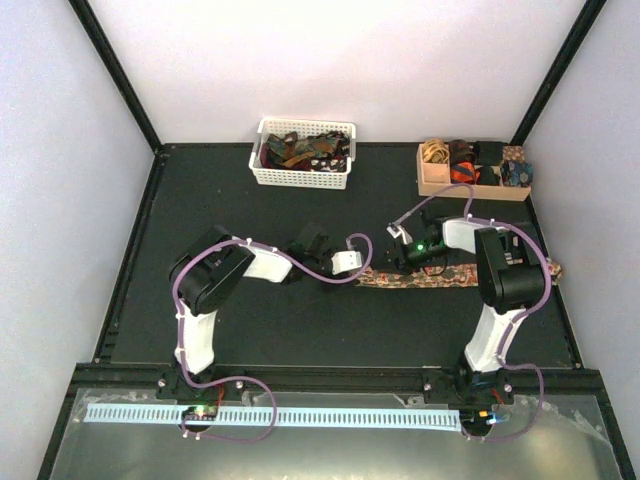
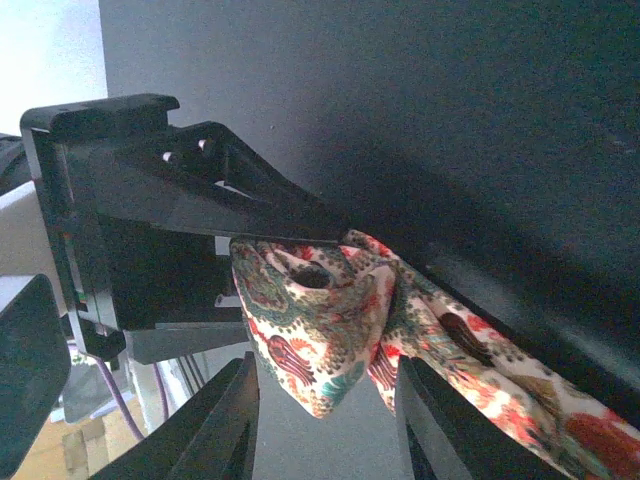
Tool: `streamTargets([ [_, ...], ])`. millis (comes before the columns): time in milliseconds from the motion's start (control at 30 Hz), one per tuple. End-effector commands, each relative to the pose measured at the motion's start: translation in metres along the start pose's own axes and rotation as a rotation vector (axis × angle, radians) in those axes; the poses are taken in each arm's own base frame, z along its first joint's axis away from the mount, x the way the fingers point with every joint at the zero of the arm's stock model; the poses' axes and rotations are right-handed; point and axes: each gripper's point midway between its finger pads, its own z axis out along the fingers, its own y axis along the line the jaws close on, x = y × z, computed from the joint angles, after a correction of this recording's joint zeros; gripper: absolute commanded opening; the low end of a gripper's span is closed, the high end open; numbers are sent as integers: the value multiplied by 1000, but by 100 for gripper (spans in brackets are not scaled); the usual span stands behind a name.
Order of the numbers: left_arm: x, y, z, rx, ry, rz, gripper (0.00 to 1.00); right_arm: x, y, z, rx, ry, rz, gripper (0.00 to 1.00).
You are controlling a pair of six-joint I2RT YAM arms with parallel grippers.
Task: Roll the ties
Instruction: Roll the tie at the center of the board.
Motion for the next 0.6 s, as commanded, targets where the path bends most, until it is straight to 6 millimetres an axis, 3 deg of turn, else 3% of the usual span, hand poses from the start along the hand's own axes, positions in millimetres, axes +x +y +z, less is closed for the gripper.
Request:
streamTargets([
  [0, 19, -3, 3, 11, 88, -12, 38, 2, 7, 10, -13, 11, -2, 41],
  [133, 21, -4, 4, 13, 90, -13, 38, -2, -7, 17, 28, 10, 13, 41],
  [333, 24, -3, 5, 10, 100, -25, 40, 4, -5, 18, 7, 26, 12, 3],
  [400, 22, -1, 4, 1, 96, -37, 43, 10, -7, 18, 12, 37, 10, 1],
  [567, 3, -1, -7, -9, -16, -54, 70, 20, -27, 23, 78, 63, 15, 1],
])
